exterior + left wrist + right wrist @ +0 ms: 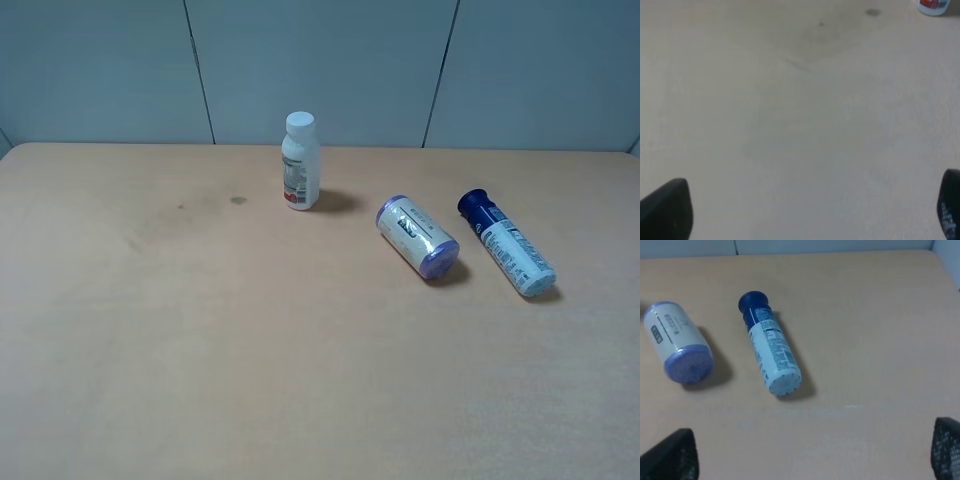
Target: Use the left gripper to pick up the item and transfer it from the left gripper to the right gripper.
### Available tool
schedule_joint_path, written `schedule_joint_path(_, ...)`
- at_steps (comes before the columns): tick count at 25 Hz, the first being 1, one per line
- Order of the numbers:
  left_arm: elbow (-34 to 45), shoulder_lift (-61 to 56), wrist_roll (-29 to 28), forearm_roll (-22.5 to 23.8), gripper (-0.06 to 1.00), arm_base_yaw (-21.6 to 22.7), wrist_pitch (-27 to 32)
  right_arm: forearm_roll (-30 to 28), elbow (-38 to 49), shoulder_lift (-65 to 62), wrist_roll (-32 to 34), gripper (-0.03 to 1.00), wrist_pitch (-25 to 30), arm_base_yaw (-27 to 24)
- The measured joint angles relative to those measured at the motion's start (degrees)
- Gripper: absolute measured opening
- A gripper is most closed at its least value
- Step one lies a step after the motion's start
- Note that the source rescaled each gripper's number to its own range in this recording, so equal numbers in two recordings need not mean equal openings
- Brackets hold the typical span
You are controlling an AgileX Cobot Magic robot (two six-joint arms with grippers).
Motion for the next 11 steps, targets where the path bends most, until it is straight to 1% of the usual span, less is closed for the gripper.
schedule_joint_path(11, 0.0, 0.0, 0.0, 0.0, 0.96, 0.0, 0.0, 0.0, 0.0, 0.0, 0.0, 1.0, 0.0, 0.0)
